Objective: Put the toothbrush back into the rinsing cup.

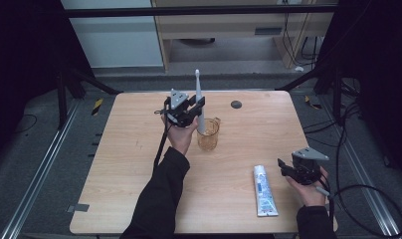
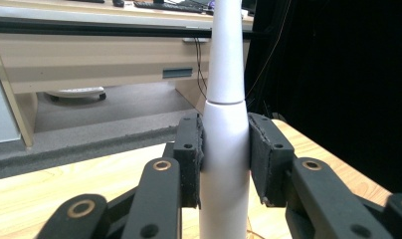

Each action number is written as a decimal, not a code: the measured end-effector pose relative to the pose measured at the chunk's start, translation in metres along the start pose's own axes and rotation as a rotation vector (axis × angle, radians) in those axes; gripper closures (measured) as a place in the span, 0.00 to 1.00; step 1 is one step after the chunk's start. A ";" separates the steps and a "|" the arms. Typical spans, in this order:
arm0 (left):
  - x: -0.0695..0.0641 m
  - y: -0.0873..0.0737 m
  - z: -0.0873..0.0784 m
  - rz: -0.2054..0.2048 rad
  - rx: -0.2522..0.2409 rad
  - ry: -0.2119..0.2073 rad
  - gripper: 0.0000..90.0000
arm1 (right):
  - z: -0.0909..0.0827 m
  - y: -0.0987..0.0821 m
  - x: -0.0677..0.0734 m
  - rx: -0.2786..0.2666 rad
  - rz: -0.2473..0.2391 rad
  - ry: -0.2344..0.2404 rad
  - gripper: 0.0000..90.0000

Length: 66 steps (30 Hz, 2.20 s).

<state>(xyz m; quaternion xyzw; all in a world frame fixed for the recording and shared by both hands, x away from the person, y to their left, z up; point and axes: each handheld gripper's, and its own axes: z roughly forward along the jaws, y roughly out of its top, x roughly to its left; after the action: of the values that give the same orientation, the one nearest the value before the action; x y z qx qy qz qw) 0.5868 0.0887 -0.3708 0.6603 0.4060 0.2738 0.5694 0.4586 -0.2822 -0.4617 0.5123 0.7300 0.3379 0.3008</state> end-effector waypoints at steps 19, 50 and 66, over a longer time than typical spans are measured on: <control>-0.002 -0.028 0.007 0.036 0.034 -0.025 0.75 | 0.001 0.000 0.001 0.003 -0.005 -0.002 0.48; -0.002 -0.066 0.004 0.076 0.091 -0.052 0.74 | 0.002 -0.001 0.002 0.015 -0.004 -0.003 0.48; -0.003 -0.070 0.000 0.094 0.091 -0.067 0.72 | 0.002 0.000 0.003 0.014 -0.008 -0.001 0.47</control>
<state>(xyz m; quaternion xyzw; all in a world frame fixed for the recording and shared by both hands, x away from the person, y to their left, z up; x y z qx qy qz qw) 0.5695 0.0879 -0.4383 0.7127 0.3673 0.2591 0.5385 0.4594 -0.2788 -0.4636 0.5117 0.7342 0.3313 0.2990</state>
